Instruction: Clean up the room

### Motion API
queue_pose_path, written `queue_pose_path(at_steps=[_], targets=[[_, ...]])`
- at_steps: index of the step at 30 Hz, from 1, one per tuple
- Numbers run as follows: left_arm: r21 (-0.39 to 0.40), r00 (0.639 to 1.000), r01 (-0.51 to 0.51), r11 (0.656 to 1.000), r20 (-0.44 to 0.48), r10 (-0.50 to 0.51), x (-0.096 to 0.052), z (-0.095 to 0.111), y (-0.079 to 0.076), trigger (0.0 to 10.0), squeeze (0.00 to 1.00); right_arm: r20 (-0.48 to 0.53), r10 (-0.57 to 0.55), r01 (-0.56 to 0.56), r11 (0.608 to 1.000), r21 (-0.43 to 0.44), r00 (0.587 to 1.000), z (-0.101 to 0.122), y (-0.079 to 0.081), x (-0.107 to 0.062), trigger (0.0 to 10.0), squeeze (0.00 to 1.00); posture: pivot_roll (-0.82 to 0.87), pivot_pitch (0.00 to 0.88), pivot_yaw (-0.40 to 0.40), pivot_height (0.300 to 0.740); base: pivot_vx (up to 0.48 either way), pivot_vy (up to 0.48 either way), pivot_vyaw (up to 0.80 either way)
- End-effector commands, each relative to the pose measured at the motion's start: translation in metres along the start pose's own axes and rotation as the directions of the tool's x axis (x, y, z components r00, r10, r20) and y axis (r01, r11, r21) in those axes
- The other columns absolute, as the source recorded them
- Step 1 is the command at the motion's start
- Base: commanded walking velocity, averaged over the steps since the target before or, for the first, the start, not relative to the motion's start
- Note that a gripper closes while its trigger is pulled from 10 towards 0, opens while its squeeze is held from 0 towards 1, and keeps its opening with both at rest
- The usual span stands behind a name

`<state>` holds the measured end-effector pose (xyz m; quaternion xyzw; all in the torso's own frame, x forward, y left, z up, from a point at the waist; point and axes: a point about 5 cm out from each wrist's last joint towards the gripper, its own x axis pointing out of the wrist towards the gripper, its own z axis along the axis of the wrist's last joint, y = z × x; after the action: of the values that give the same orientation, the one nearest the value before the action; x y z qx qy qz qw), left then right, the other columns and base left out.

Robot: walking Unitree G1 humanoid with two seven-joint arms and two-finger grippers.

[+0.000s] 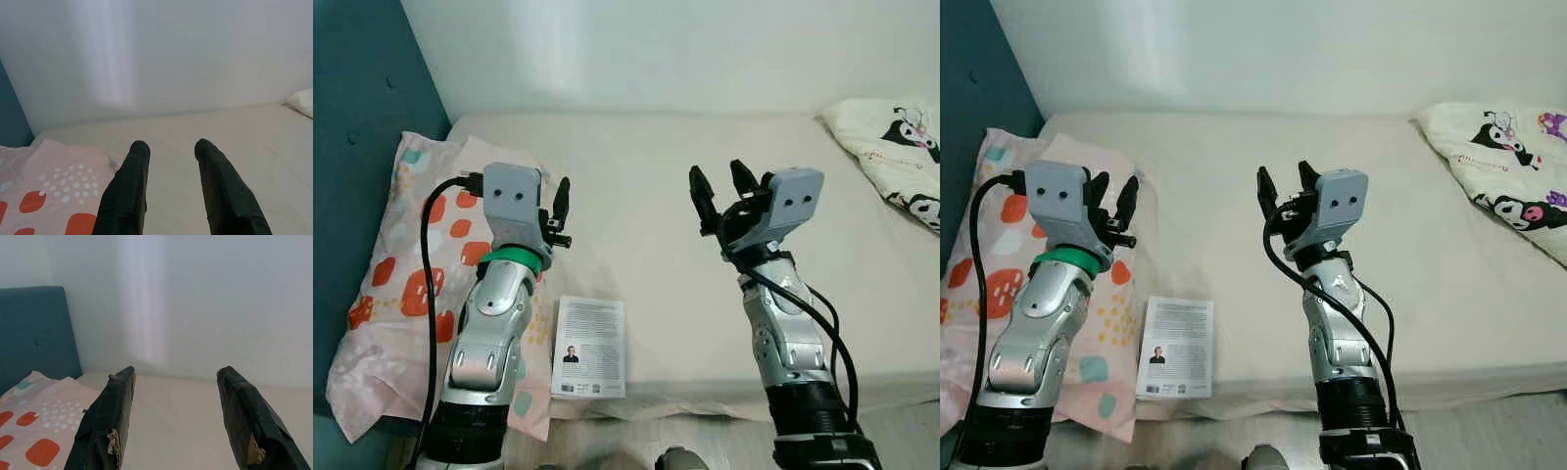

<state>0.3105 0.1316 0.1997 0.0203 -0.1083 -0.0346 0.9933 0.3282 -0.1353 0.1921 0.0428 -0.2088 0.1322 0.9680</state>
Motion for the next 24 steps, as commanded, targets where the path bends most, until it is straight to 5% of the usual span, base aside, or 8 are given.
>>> queue_pose_path(at_steps=[1, 10, 24], targets=[[0.002, 1.0, 0.005, 1.0, -0.022, -0.005, -0.0015, -0.0051, -0.0009, 10.0, 0.0, -0.016, -0.002, 0.002, 1.0, 0.013, 1.0, -0.0048, 0.0009, -0.0029, 10.0, 0.0, -0.03, 0.045, -0.008, 0.692, 0.0, 0.0, 0.0], [0.002, 1.0, 0.006, 1.0, -0.024, -0.006, -0.0019, -0.005, -0.0006, 10.0, 0.0, -0.008, -0.002, 0.003, 1.0, 0.029, 1.0, -0.0045, 0.0043, -0.0024, 10.0, 0.0, -0.03, 0.052, -0.003, 0.692, 0.0, 0.0, 0.0], [0.005, 1.0, 0.007, 1.0, -0.023, -0.007, -0.0017, -0.004, 0.0002, 10.0, 0.0, -0.007, -0.004, 0.004, 0.999, 0.041, 1.0, -0.0053, 0.0069, -0.0025, 10.0, 0.0, -0.03, 0.055, 0.004, 0.692, -0.317, 0.0, 0.0]])
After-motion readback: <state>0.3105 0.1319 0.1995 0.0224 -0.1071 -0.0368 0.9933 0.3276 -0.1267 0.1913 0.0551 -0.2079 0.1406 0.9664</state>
